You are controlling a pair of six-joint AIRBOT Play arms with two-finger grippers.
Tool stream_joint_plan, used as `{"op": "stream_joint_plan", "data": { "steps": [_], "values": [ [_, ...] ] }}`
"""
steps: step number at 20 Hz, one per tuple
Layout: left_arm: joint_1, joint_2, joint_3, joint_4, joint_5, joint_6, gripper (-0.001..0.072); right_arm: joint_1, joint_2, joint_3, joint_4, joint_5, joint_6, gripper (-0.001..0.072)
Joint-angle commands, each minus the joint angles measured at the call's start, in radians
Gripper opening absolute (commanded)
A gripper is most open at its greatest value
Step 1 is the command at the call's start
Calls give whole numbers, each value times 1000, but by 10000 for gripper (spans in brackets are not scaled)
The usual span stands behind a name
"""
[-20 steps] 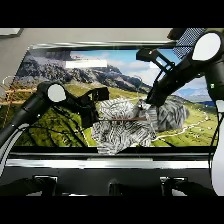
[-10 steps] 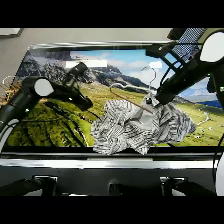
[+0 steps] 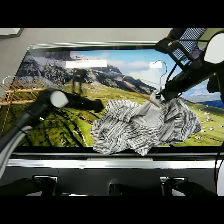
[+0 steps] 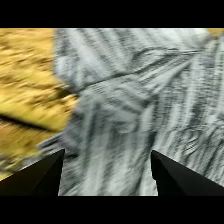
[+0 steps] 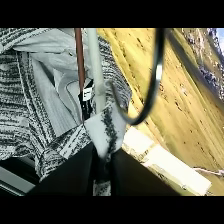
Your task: Fold the clothes and pants, and hang the long-sleeved shirts on hangers.
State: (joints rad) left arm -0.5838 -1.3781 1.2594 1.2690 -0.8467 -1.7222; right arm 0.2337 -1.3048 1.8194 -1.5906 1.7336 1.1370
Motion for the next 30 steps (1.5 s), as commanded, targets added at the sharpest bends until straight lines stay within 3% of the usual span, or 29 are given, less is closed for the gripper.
{"op": "stream_joint_plan", "data": {
  "steps": [1,4,13,14,17,25,30],
  "values": [
    [-199,-77,11,144,232,-139,600,0,1,0,-26,-13,77,38],
    [-296,-189,101,275,235,-216,600,0,1,0,-21,-5,99,38],
    [-329,-363,213,363,212,-216,598,0,1,0,14,-4,115,39],
    [-324,-374,214,363,211,-217,570,0,1,0,19,-3,126,39],
    [-301,-384,220,362,210,-216,38,0,1,0,19,9,147,39],
    [-201,-376,385,362,-2,-215,40,0,9,0,24,53,151,38],
    [-114,-377,511,341,-93,-28,40,0,70,0,98,74,171,38]
  ]
}}
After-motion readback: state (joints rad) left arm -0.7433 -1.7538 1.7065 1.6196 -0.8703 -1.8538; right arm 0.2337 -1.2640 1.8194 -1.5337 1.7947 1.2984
